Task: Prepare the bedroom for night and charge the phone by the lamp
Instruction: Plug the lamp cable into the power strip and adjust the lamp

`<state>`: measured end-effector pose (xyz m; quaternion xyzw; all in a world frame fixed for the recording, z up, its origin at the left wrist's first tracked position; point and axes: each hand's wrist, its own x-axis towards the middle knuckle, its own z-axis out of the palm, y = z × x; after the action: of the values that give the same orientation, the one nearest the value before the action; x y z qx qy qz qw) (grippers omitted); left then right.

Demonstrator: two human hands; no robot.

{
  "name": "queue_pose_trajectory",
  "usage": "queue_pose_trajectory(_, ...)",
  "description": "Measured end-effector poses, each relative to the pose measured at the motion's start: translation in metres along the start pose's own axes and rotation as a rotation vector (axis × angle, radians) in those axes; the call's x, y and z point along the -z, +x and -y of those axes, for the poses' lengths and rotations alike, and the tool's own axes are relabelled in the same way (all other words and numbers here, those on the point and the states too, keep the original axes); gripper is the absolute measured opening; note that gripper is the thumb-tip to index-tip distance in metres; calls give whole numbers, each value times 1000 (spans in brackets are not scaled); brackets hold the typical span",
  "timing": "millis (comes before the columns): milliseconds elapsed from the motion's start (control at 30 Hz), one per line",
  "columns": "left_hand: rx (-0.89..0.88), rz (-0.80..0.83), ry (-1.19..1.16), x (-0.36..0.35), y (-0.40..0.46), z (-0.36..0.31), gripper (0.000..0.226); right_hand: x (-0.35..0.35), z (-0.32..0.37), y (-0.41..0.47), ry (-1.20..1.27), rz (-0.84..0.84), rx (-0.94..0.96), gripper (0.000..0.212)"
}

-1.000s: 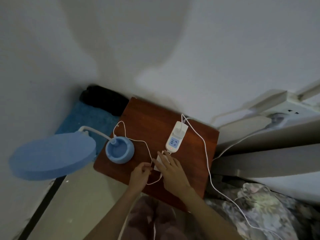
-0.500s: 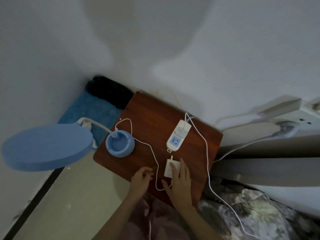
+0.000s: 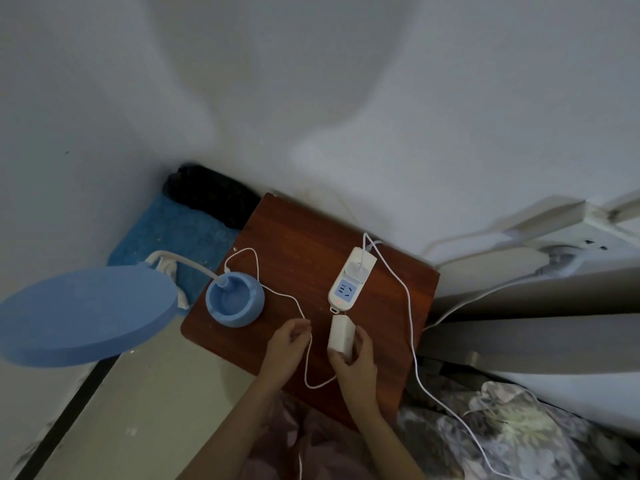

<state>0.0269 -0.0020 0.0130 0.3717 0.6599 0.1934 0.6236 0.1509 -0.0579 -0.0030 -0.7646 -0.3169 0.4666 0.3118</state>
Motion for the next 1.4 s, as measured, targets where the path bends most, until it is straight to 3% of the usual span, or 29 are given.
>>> queue_pose_trajectory(167,38,168,-181,1,2,-44,18,16,26,-1,38,151,270,49)
queue_pose_trajectory(300,76,200,-215,10,-1,-65,22,26,49,-2,-42,175,443,47)
queue_pose_trajectory(433,230,169,-489,12,2,-74,27,40,53,-4,-174,159,520,33)
queue_pose_trajectory(500,319,117,-616,12,6,-74,30,46,56,-2,-128,120,441,49)
queue_pose_trajectory(567,376,93,-663,9,11,-70,36,44,59,0,-195,52,478,60)
queue_pose_trajectory(733,394,158,-618,-11,12,-62,39,31,60,9,-275,-7,597,53)
queue_pose_trajectory(800,335,148,-399,-17,11,-59,43,37,61,17,-234,-40,539,48)
queue_pose_trajectory(900,-9,-52,690,-16,17,-49,44,51,60,36,-223,-83,433,44)
queue_pose_trajectory(933,-141,-138,952,-15,19,-48,42,54,57,43,-247,-84,432,42)
queue_pose_trajectory(1000,-330,-199,1081,-17,24,-47,40,56,56,53,-307,-83,468,36)
queue_pose_trajectory(1100,-513,-113,777,-25,41,-41,34,52,49,67,-413,-116,548,38)
queue_pose_trajectory(1233,-288,10,272,-36,52,-41,30,47,40,73,-423,-145,533,41)
queue_pose_trajectory(1300,-298,-132,217,-37,48,-41,24,46,38,73,-416,-161,522,40)
queue_pose_trajectory(1400,-452,-392,214,-33,40,-45,23,46,39,71,-401,-182,535,41)
